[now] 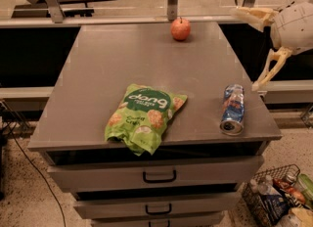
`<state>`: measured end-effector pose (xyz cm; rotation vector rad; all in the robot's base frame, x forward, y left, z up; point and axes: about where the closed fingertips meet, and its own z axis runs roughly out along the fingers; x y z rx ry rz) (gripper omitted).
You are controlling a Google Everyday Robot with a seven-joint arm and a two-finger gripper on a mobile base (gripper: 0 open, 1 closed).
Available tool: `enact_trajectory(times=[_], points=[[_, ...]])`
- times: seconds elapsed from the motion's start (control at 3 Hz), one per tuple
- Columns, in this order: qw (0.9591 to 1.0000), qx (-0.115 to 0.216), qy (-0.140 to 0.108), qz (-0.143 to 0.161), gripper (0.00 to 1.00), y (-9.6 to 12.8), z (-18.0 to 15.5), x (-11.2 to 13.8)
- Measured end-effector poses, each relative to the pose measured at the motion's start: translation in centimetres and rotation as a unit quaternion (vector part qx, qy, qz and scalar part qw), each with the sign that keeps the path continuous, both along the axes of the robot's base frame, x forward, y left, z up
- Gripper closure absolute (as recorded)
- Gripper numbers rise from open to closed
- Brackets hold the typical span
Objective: Place redbull can upright
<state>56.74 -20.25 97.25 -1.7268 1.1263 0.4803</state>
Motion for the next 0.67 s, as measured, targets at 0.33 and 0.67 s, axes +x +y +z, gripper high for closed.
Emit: enact_trajectory(times=[0.33,0.67], points=[[0.996,-0.077,-0.044,0.006,0.0,-0.4,-0.7,-0.1],[0.9833,-0.16,-0.083,0.026,0.0,-0.9,-2.4,0.8]])
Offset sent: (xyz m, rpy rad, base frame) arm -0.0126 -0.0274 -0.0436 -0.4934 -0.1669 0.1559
